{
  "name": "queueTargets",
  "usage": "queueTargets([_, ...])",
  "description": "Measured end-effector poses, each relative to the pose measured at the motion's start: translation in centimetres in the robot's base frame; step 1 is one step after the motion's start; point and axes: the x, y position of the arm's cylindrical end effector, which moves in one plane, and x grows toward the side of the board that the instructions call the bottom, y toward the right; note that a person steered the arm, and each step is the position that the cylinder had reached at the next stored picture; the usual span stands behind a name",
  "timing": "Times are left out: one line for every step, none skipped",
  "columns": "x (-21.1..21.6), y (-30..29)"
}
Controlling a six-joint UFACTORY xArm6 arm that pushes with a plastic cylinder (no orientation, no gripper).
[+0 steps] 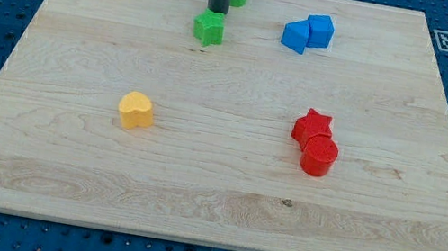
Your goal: Slide the blue cube towards center right
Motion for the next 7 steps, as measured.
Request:
queueTargets([0.0, 2.8])
queueTargets([0.0, 6.0])
queueTargets([0.3, 9.1])
queueTargets([0.6, 12.0])
queueTargets([0.8, 14.7])
queueTargets([0.8, 16.3])
queueTargets([0.8, 17.7])
